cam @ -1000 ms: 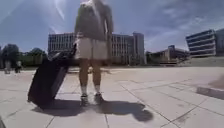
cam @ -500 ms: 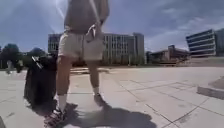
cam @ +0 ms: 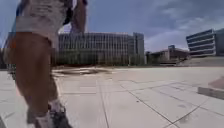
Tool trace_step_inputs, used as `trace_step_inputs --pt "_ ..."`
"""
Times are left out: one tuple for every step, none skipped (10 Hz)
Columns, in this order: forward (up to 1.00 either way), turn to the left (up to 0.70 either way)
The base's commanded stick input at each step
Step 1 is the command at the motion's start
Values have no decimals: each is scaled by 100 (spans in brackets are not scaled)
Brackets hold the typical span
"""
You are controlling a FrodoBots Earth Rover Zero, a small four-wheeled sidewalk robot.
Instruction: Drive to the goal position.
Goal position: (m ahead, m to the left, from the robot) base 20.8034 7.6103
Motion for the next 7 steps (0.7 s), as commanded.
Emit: trace_step_inputs --pt "19 0" --pt "19 0" --pt "24 0" --pt "42 0" --pt "50 0" --pt "50 0" --pt "50 0"
